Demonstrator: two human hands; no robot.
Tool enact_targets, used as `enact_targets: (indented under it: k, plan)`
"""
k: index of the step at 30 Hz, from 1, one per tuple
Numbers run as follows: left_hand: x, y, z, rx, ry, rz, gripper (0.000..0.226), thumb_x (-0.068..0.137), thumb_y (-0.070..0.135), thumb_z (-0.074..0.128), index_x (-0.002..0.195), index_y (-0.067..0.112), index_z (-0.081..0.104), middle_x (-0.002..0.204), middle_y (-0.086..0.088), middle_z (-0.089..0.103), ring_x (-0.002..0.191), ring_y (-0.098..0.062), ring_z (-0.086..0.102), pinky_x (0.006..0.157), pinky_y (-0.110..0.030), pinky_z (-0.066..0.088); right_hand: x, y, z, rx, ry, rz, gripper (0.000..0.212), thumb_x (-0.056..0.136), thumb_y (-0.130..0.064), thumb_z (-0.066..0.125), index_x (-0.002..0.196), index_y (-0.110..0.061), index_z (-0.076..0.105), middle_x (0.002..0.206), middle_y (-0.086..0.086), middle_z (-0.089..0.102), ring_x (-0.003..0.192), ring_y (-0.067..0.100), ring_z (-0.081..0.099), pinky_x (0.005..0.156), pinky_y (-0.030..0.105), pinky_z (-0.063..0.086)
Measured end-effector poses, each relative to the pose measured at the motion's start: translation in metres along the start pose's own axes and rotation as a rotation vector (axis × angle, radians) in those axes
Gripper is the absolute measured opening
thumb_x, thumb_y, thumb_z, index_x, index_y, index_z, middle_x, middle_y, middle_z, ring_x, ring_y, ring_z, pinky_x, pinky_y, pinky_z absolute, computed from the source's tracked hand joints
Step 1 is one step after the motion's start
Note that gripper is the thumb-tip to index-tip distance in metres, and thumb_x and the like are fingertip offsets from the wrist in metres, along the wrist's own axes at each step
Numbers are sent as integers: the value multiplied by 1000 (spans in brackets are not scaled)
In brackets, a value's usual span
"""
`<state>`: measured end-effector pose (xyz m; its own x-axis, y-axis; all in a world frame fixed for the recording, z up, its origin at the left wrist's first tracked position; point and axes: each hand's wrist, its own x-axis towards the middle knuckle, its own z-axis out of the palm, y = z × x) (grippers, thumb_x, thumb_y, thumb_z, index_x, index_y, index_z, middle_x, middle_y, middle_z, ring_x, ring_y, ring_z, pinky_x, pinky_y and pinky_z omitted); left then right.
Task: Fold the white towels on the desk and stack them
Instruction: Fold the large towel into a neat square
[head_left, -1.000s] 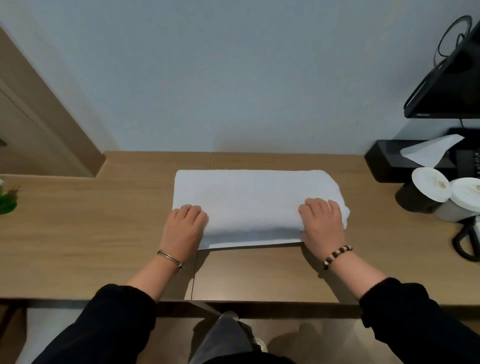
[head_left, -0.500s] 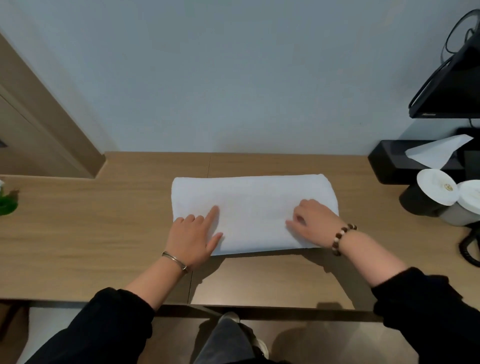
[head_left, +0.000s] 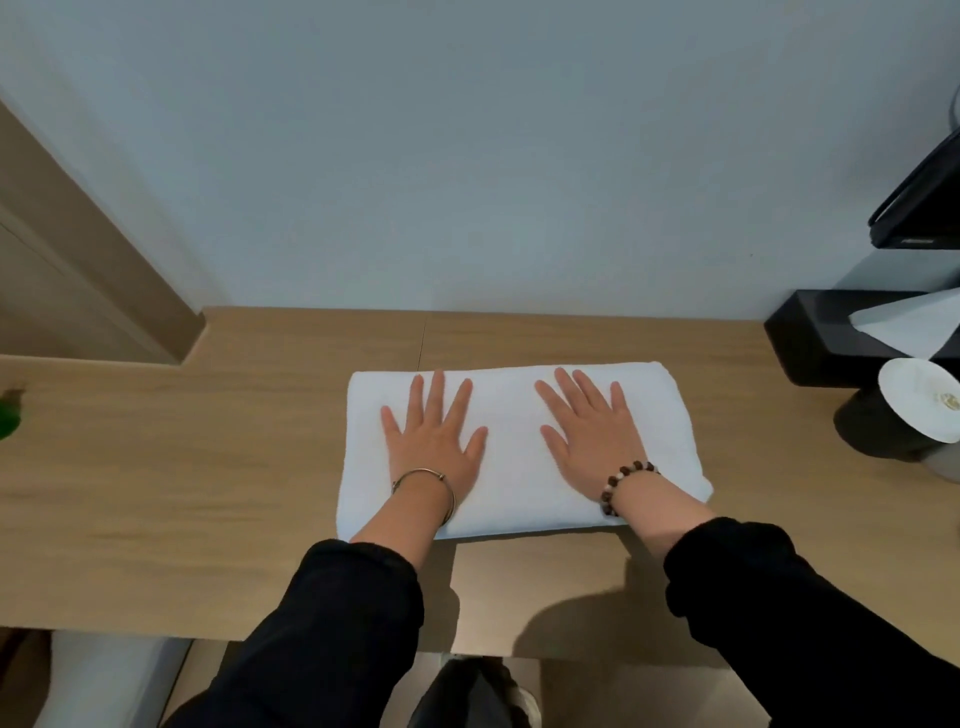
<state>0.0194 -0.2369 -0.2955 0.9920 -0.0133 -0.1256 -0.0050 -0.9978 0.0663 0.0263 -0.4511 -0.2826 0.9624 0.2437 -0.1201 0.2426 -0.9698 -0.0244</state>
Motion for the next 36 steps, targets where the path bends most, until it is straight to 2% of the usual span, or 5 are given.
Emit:
enact_targets:
  k: [13,19,26,33,36]
  plan:
    - [29,-53,-6,94,-31,-100,60,91,61,1,137,38,-30,155,5,-25,142,-23,-23,112,-60,0,13,5,-15,59,-6,513,52,98,-45,19,144,-23,32,146,5,37,135,29,26,100,44,34]
    - [47,-80,-42,186,-91,-216,57,100,42,14,149,31,-13,158,-1,-18,144,-29,-17,112,-62,3,-17,-54,-11,114,35,373,47,98,-42,25,126,-15,51,121,10,56,111,32,41,95,42,33]
    - [-28,-27,-13,8,-45,92,57,95,52,6,148,38,-12,157,4,-21,143,-22,-20,114,-54,2,-45,-18,-9,1387,-1,503,33,96,-3,37,106,-16,66,112,8,63,88,16,57,71,27,45]
    - [-21,-25,-4,42,-33,80,61,90,54,-3,146,37,-17,156,4,-23,143,-21,-22,115,-53,2,-58,-9,4,746,-96,42,46,85,-12,63,128,-24,56,122,-3,61,111,15,52,89,28,42]
    - [-22,-27,-2,41,-24,74,61,90,54,-2,146,36,-17,156,3,-23,143,-22,-22,115,-54,2,-56,-16,3,403,236,-123,28,82,-6,65,109,-12,68,100,7,69,92,28,61,72,33,49]
